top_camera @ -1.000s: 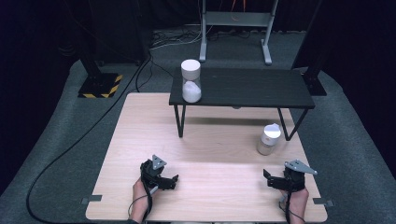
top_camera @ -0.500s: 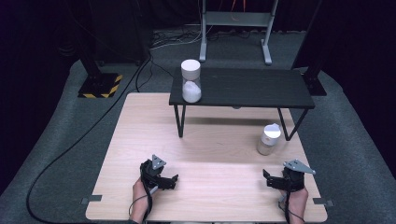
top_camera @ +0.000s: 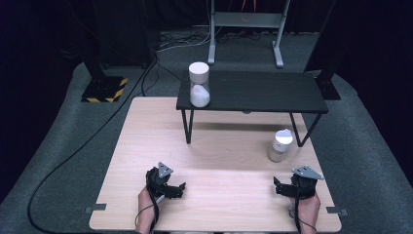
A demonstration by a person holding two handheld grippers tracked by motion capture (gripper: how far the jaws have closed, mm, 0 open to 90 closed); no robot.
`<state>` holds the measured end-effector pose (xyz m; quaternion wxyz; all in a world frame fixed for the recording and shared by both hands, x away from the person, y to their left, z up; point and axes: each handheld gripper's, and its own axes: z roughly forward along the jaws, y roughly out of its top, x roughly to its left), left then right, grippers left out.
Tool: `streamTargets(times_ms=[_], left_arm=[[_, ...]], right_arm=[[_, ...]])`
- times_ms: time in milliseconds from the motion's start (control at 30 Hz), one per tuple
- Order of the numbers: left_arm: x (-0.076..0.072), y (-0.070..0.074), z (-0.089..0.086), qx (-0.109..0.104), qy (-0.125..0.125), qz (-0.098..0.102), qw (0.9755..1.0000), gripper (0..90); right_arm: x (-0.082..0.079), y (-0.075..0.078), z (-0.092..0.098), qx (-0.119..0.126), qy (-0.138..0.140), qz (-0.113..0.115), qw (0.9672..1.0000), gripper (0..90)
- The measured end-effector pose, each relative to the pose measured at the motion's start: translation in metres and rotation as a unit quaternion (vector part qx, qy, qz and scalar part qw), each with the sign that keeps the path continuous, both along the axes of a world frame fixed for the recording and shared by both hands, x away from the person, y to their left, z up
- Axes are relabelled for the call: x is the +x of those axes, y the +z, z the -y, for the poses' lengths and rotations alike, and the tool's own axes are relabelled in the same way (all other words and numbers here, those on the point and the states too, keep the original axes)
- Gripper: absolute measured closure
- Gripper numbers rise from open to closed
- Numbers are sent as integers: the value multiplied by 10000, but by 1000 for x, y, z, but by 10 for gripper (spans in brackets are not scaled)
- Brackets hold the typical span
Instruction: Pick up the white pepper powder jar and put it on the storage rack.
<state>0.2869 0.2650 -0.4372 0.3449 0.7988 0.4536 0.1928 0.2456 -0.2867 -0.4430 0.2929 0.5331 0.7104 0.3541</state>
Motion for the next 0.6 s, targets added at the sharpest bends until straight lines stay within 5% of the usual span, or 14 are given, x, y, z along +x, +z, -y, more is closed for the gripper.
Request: streamTargets(times_ms=[200, 500, 600], left_arm=[[0, 0, 0, 4, 2, 8, 10000, 15], [-1, 0, 0, 7, 2, 12, 10000, 16], [0, 0, 0, 3, -1, 10, 10000, 17]], right_arm=[[2, 3, 5, 123, -40, 28, 9999, 0], [21, 35, 6, 269, 211, 248, 9991, 0], [33, 45, 1, 145, 243, 230, 9993, 0]])
